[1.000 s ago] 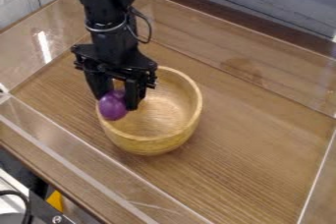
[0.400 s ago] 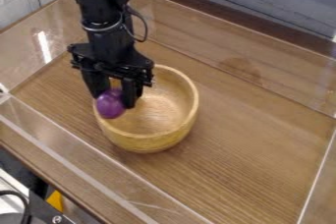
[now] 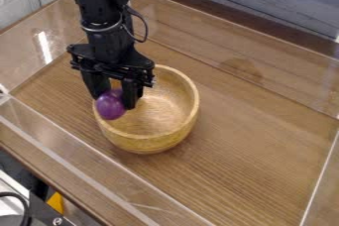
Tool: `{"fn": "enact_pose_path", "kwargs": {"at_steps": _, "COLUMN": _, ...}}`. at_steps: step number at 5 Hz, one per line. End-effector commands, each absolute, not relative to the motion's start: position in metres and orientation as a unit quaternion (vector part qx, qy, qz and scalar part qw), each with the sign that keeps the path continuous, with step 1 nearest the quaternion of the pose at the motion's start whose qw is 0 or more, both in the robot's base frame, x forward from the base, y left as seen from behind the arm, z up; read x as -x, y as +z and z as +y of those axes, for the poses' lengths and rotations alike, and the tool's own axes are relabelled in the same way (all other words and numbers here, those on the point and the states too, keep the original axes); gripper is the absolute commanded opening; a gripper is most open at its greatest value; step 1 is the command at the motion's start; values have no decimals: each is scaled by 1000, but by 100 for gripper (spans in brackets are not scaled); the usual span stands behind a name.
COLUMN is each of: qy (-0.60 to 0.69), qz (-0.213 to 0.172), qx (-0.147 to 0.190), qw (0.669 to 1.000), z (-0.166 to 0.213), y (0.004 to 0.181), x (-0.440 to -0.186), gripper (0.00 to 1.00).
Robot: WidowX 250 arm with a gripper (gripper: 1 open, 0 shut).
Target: Remove the purple eggplant from inside the brown bowl and put it on the table
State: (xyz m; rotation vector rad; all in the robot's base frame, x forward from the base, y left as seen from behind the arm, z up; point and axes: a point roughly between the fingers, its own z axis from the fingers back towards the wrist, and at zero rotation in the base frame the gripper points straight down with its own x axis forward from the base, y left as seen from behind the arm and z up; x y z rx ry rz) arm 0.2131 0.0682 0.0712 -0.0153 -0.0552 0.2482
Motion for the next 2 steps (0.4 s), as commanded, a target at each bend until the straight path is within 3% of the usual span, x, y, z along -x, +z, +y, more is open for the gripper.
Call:
{"fn": "enact_pose_path", "kwargs": {"at_steps": 1, "qy": 134, "qz": -39, "qx": 4, "qw": 990, "z": 74, "y": 76, "x": -214, "gripper": 0}}
{"fn": "enact_pose_path", "kwargs": {"at_steps": 2, "qy": 135, "qz": -39, "qx": 4, "qw": 990, "z": 75, "y": 76, "x": -214, "gripper": 0}}
